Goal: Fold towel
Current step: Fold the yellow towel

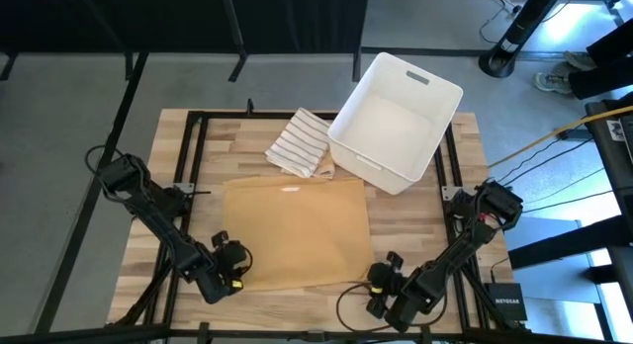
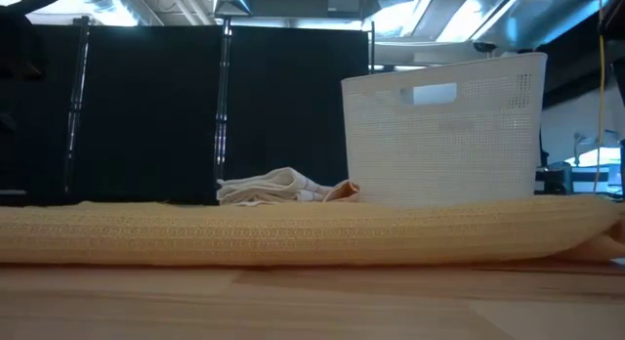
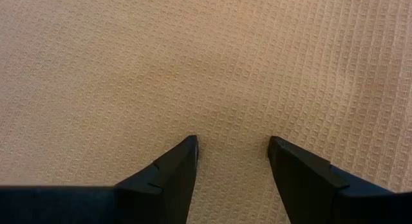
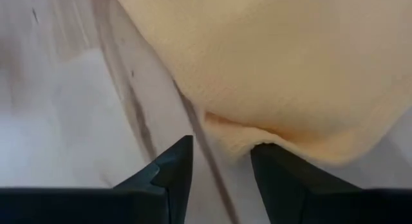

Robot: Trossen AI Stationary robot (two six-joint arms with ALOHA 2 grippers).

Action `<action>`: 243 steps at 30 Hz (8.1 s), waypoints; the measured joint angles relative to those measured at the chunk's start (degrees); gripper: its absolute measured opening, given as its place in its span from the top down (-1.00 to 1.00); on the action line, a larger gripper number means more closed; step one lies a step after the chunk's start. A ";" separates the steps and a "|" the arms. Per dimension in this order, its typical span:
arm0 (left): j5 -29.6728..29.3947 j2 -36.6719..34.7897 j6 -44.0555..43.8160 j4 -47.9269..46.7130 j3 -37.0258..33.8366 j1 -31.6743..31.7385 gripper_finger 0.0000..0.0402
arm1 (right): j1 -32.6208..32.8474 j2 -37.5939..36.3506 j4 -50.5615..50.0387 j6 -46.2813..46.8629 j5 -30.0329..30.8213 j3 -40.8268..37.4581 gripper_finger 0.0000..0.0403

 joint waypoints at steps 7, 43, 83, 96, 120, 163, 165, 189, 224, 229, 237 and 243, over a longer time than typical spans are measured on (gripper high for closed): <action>-0.49 0.00 0.21 -0.21 0.00 0.00 0.07 | -0.31 0.39 -1.30 -1.28 0.32 -0.60 0.64; -0.42 -0.33 -3.63 -3.15 2.79 -3.10 0.07 | -2.92 0.23 -23.08 -18.43 8.89 17.65 0.14; 6.31 -15.56 9.43 -35.27 9.29 16.25 0.07 | -14.61 -3.42 -8.88 -22.16 4.24 10.45 0.29; 21.06 -16.26 30.45 -20.51 -3.98 39.33 0.07 | -15.94 -1.97 -5.51 -23.26 4.92 6.73 0.29; 41.44 -27.44 33.09 -12.11 -7.72 41.98 0.07 | -15.96 -1.97 -5.22 -23.32 4.49 6.71 0.29; 40.37 -27.56 33.66 -12.65 -14.47 40.79 0.24 | -15.96 -2.15 -4.07 -27.01 2.95 6.71 0.29; 40.57 -27.56 34.86 -10.68 -14.47 40.79 0.35 | -16.00 -2.68 -4.36 -27.89 2.92 6.71 0.29; 39.65 -27.56 36.06 -10.14 -14.45 38.01 0.96 | -41.11 -6.36 -16.59 -28.84 -23.24 1.16 0.46; 39.41 -27.56 35.91 -10.14 -14.45 38.03 0.99 | -42.95 -8.18 -16.43 -35.67 -35.53 1.17 0.97; 39.24 -27.56 36.08 -10.21 -14.43 38.03 0.97 | -41.55 -9.73 -17.13 -36.48 -34.61 3.88 0.99; 38.14 -27.56 35.81 -10.26 -14.45 38.03 0.97 | -36.30 -9.79 -19.94 -34.49 -29.59 4.35 0.81; 37.81 -27.56 35.64 -10.27 -14.45 38.03 0.99 | -31.12 -9.79 -24.43 -27.99 -17.55 3.25 0.41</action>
